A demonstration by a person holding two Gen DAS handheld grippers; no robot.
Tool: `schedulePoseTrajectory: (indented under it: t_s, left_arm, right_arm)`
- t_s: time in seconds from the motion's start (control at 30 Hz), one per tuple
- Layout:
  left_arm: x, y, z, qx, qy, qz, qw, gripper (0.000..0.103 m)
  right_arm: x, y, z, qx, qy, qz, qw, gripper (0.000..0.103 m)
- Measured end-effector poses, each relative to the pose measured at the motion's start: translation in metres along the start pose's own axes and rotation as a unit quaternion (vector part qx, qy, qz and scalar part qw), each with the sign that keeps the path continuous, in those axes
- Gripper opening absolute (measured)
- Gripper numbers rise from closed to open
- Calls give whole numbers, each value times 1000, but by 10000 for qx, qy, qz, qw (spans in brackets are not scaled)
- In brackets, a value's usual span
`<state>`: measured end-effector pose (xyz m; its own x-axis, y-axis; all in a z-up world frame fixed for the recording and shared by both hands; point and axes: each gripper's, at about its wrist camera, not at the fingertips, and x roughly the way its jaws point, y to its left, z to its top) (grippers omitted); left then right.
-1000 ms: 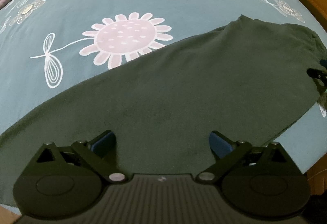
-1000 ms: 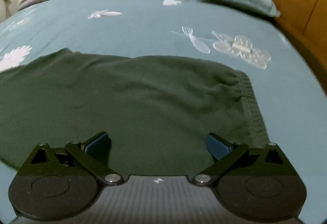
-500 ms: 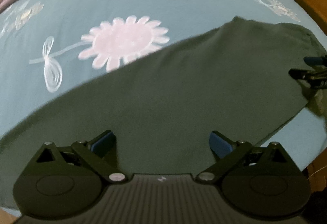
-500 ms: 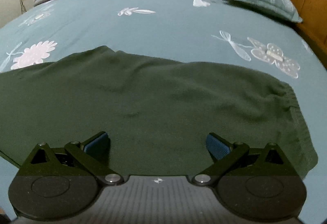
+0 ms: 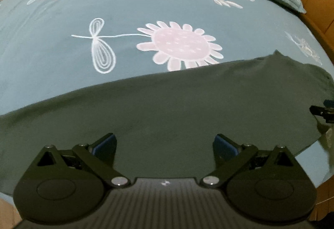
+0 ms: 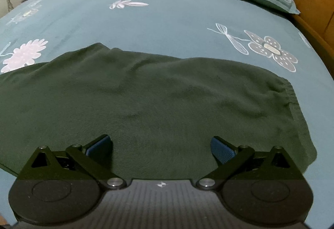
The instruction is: Fold clothes
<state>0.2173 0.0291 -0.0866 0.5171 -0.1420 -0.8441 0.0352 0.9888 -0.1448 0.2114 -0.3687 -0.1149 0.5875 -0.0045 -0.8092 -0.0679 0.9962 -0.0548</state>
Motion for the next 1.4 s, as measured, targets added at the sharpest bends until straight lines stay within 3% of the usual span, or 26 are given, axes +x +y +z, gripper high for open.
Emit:
schedulePoseTrajectory:
  t_s: [0.2, 0.43, 0.53, 0.87, 1.07, 1.27, 1.4]
  left_arm:
    - [-19, 28, 9, -41, -360, 109, 9993, 100]
    - [-21, 86, -6, -481, -221, 267, 9982, 100]
    - [-26, 105, -13, -563, -220, 251, 9979, 100]
    - [-35, 133, -15, -536, -296, 34, 9981, 100]
    - [-40, 149, -17, -554, -331, 119, 9978, 100]
    - [-46, 166, -16, -711, -427, 81, 9965, 100]
    - [-46, 162, -5, -559, -613, -153, 9964, 100]
  right_arm:
    - [-14, 29, 10, -259, -127, 89, 9995, 103]
    - [-21, 98, 32, -502, -374, 801, 9948, 103]
    - [-18, 128, 39, -722, -366, 867, 9929, 103]
    - [-12, 202, 53, -1171, -289, 1130, 9862, 103]
    - [-6, 239, 58, -1377, -218, 1273, 9820, 103]
    - [11, 258, 51, -1472, 77, 1234, 9814, 103]
    - [12, 258, 51, -1494, 136, 1234, 9810, 103]
